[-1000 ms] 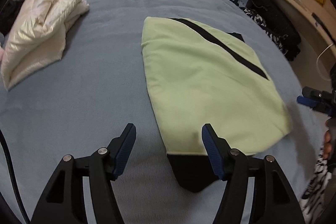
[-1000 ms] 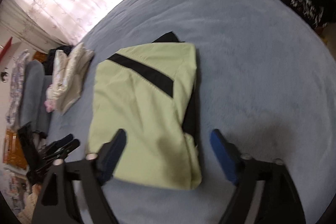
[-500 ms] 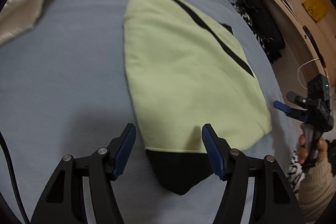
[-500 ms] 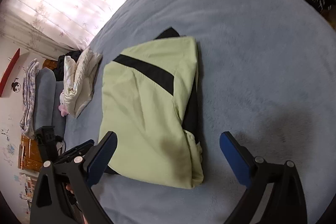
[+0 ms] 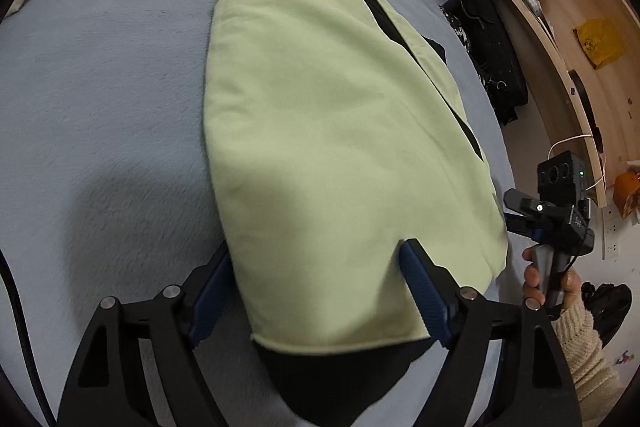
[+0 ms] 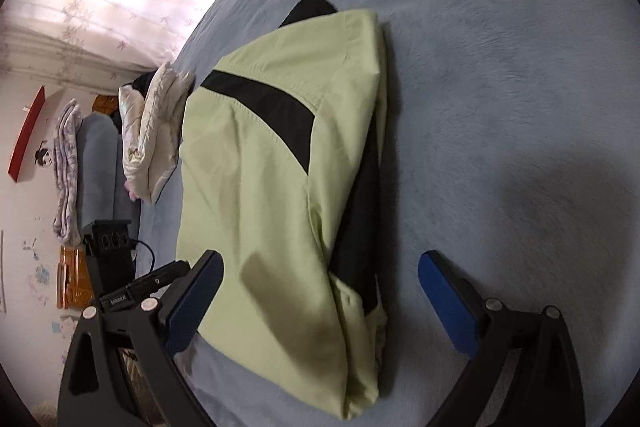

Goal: Fold large clothes
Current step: 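Grasp the bundle sides with both grippers and lift it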

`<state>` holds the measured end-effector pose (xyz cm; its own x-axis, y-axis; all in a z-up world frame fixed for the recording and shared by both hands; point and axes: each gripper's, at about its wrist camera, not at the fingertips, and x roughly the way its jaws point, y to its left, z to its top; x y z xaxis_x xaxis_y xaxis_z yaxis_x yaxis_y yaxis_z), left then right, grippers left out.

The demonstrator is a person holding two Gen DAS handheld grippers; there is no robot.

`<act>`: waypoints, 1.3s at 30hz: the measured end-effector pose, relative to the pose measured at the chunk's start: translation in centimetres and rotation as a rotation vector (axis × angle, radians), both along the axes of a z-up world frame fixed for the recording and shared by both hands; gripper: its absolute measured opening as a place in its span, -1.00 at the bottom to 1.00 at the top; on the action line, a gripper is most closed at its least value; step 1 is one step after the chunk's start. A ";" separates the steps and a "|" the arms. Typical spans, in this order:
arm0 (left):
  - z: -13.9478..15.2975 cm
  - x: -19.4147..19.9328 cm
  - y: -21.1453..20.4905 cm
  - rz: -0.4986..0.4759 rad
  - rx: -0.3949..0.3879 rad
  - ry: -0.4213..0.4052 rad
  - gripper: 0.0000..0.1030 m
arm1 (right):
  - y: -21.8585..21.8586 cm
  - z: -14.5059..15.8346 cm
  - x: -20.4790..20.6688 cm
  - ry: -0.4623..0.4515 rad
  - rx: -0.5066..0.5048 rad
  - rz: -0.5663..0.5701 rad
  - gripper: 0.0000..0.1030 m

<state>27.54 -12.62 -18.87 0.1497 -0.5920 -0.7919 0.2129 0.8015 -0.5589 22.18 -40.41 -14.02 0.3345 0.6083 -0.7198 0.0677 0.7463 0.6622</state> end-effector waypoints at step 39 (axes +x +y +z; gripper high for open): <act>3.5 1.9 -7.1 -0.004 0.226 -0.205 -0.13 | 2.4 -1.9 2.5 -0.070 0.033 0.004 -0.54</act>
